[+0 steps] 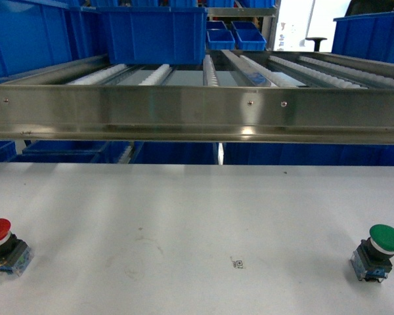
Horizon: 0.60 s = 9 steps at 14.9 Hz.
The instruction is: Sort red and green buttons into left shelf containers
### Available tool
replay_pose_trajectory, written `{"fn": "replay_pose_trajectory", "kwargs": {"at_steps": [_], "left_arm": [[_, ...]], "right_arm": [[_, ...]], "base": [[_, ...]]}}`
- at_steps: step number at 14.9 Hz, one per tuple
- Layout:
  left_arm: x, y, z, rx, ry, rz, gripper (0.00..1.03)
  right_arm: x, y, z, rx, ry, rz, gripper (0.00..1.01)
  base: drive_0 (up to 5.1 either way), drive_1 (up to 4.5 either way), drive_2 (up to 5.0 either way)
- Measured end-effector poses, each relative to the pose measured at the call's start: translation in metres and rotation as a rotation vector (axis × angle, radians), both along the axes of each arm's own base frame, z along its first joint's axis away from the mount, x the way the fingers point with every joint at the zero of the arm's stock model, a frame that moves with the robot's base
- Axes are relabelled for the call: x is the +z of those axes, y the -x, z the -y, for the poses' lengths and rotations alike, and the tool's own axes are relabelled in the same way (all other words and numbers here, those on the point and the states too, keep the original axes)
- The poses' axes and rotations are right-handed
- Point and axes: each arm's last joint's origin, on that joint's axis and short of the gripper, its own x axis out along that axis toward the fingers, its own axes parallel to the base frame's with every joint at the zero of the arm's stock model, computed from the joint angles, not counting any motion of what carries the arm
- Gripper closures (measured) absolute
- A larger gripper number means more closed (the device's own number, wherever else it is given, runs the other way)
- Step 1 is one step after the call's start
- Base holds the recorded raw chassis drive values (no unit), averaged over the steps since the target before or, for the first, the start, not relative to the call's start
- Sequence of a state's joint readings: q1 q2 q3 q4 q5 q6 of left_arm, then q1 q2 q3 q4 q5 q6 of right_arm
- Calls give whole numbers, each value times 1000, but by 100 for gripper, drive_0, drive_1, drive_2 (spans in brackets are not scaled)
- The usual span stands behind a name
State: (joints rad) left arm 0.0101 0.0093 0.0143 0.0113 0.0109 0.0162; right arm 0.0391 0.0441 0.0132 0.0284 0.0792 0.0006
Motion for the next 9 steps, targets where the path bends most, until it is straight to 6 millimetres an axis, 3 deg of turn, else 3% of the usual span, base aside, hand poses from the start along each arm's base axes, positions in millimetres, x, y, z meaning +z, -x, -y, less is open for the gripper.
{"fn": "replay_pose_trajectory", "kwargs": {"at_steps": [9], "left_arm": [[-2,0,-2,13,-5,-21,5]], "right_arm": [[-1,0,-1,13,1,-14,3]], "base": [[0,0,0]]}}
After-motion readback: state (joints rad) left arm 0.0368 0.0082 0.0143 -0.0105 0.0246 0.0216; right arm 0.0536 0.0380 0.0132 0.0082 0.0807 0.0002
